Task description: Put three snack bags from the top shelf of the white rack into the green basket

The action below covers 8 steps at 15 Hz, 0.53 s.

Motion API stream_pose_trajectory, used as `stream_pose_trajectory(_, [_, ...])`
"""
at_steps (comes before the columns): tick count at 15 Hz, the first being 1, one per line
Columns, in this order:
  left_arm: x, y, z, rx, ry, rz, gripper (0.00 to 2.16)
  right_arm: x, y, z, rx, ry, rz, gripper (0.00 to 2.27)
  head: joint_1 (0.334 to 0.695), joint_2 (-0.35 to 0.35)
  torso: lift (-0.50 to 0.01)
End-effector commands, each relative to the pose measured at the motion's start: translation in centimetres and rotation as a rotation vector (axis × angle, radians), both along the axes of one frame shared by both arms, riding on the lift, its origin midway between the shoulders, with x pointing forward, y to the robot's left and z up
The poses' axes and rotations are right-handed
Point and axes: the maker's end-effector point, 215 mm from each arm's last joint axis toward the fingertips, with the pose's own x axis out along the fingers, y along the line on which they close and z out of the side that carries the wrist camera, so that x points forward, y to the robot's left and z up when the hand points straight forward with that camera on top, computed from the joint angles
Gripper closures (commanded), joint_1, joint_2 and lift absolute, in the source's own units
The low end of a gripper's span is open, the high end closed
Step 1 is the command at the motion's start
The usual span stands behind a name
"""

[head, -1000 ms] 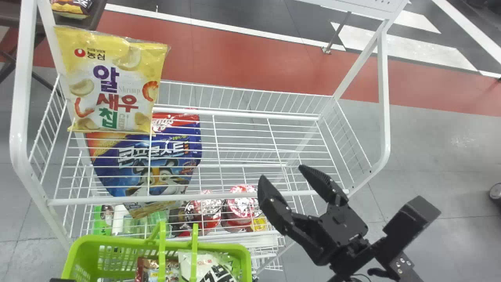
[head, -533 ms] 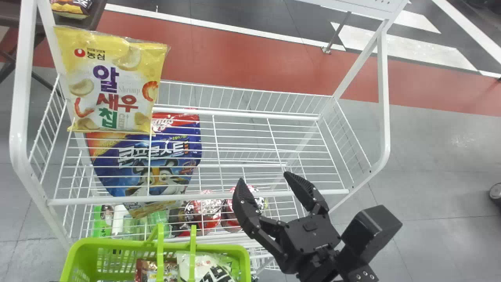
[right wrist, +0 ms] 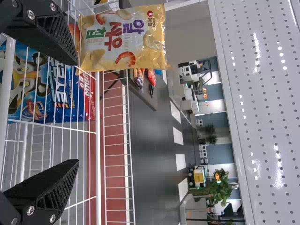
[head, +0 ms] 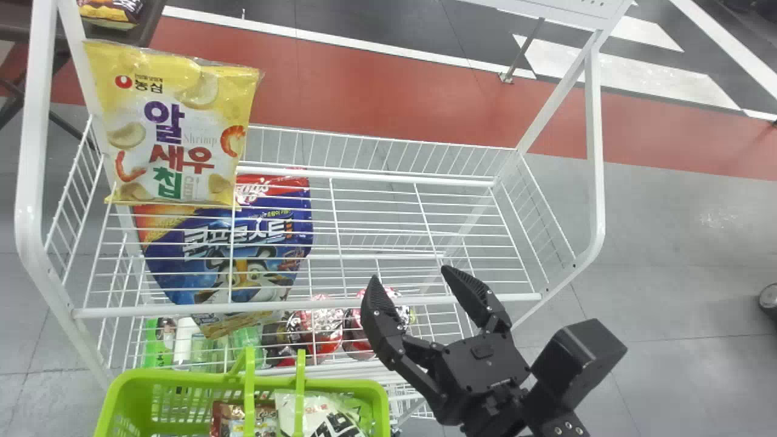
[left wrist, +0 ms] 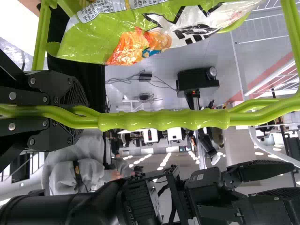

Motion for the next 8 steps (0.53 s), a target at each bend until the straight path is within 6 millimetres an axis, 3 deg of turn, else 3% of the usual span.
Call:
stream_pose_trajectory(1, [-0.02,0.08,-0.01,0.002,-0.001,0.000,2.15,-0.04,0.00,0.20,0.000,-0.004,0.000,0.07,0.695,-0.350,0.000])
stream_pose_trajectory(8, [-0.23,0.01,0.15,-0.001,0.000,-0.002,2.15,-0.46,-0.03,0.98,0.003,-0.024,0.000,0.07,0.695,-0.350,0.000])
